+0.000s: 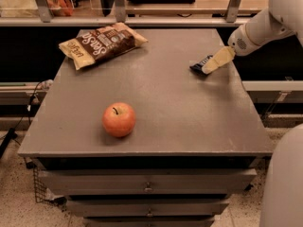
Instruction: Move rxbar blueberry near brown chip bag
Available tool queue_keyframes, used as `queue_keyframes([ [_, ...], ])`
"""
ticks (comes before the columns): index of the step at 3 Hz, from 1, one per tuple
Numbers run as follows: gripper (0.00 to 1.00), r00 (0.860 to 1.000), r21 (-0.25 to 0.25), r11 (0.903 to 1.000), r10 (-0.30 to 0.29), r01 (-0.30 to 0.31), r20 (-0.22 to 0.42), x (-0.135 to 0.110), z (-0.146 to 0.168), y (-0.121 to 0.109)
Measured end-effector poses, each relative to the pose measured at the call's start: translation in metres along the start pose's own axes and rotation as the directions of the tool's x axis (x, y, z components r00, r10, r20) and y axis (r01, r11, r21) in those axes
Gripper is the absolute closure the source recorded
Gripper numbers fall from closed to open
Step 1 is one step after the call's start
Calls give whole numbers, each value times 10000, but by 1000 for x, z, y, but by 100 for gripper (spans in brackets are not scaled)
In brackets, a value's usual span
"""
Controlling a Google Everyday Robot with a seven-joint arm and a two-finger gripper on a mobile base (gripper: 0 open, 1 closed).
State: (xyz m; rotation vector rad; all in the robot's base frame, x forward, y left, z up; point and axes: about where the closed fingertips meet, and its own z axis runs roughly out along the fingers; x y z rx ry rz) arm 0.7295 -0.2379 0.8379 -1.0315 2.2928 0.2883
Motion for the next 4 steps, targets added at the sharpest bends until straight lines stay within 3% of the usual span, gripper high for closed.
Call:
queue_keyframes([
  [1, 1, 9993, -121, 9992, 383, -384, -45, 1, 14, 5],
  [4, 68, 9988, -229, 9991, 364, -357, 337, -11, 8, 17],
])
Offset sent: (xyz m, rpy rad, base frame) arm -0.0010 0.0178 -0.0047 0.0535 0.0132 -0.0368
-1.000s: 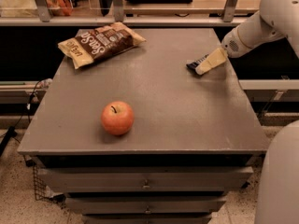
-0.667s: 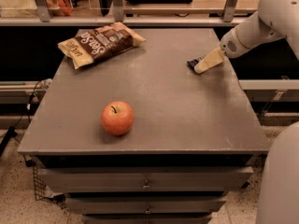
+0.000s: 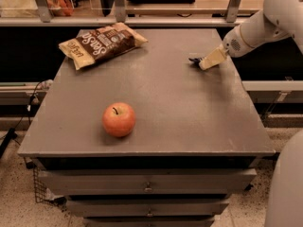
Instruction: Move rxbar blueberry near brown chip bag
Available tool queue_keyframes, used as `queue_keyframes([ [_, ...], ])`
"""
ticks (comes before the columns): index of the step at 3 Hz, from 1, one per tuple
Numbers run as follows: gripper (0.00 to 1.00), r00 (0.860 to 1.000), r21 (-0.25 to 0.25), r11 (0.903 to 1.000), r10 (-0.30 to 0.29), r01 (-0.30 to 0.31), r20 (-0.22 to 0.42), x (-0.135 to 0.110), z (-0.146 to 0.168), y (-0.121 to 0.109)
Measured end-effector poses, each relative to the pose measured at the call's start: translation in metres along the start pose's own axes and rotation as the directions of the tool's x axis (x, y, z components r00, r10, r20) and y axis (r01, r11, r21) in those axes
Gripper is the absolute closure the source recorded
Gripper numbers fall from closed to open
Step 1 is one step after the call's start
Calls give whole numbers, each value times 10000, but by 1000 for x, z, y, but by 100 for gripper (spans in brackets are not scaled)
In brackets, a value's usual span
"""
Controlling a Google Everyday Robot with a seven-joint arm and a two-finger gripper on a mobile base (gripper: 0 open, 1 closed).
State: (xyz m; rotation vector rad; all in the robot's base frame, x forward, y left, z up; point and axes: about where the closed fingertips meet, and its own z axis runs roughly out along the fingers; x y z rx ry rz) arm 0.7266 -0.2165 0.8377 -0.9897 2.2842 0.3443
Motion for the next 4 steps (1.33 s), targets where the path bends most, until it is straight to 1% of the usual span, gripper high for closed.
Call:
queue_keyframes([
  [1, 98, 10000, -122, 9999, -56, 57, 70, 1, -2, 8],
  [2, 100, 9989, -163, 9995, -263, 270, 387, -10, -10, 15],
  [3, 100, 9967, -204, 9987, -450, 464, 671, -22, -15, 20],
  [4, 100, 9934, -338, 9966, -714, 747, 900, -36, -15, 31],
])
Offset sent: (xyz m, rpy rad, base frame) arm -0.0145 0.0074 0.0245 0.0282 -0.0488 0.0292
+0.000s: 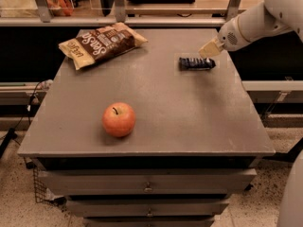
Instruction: Move rxbar blueberry near brown chip bag
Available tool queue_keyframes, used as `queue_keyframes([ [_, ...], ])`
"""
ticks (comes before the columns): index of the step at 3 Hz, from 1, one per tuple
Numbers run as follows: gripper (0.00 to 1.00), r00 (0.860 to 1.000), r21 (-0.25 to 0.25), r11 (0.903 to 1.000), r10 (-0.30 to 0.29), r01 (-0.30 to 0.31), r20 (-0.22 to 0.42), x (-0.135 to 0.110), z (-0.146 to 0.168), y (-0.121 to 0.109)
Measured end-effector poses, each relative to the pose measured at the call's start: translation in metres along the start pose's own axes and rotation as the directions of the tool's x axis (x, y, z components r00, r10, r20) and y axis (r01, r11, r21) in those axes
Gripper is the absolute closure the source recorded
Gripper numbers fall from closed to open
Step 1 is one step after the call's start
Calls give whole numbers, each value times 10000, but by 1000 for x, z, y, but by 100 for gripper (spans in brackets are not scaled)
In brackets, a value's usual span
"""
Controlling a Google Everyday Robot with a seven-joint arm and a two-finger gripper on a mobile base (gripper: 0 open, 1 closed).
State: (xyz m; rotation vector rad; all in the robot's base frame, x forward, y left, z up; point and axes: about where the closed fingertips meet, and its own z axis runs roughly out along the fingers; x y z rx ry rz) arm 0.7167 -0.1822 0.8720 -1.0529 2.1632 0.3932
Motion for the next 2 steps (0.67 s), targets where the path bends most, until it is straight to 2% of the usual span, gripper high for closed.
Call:
queue_keyframes([
  [1, 100, 9994, -69, 9997, -241, 243, 245, -15, 0, 8],
  [2, 86, 9983, -22, 9985, -541, 541, 220, -14, -4, 9],
])
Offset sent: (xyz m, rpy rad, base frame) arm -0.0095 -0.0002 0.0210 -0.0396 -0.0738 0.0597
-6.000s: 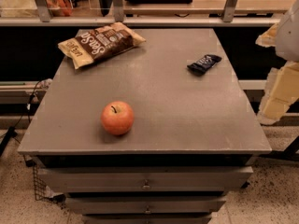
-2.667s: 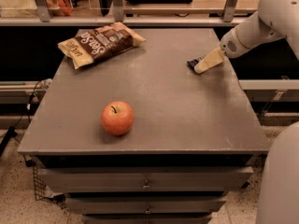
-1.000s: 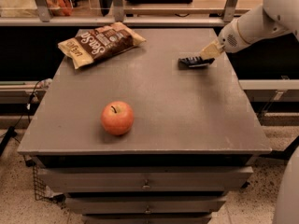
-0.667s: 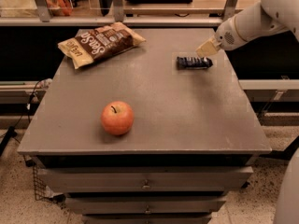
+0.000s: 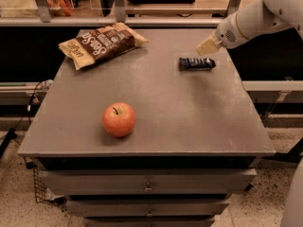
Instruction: Move rxbar blueberry near brown chip bag
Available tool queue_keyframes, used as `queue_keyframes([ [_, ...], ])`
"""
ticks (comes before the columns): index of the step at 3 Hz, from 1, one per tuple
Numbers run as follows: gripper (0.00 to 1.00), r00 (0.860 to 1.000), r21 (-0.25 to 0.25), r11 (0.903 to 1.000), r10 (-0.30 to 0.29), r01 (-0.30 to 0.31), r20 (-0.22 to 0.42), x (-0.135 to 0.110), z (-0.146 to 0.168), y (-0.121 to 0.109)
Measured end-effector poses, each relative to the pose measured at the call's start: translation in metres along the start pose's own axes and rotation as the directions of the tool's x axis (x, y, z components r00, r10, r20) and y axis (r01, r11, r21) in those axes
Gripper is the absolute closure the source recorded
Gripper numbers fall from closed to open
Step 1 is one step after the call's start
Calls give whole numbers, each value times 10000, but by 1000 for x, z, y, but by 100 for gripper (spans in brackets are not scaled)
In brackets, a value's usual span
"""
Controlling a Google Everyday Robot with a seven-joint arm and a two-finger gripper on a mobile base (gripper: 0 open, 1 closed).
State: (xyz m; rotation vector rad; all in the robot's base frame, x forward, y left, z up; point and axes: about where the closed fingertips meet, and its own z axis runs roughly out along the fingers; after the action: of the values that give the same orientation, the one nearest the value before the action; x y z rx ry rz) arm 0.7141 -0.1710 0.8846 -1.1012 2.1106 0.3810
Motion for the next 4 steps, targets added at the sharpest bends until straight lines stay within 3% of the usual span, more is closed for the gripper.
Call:
queue_keyframes([
  [1, 62, 9987, -67, 9990, -448, 450, 257, 8, -6, -3],
  [2, 31, 9934, -265, 9946, -986, 1003, 589, 17, -2, -4],
  [3, 8, 9911, -416, 9918, -1179, 1206, 624, 20, 5, -4],
  [4, 0, 9914, -566, 9908, -1204, 1233, 508, 25, 15, -5],
])
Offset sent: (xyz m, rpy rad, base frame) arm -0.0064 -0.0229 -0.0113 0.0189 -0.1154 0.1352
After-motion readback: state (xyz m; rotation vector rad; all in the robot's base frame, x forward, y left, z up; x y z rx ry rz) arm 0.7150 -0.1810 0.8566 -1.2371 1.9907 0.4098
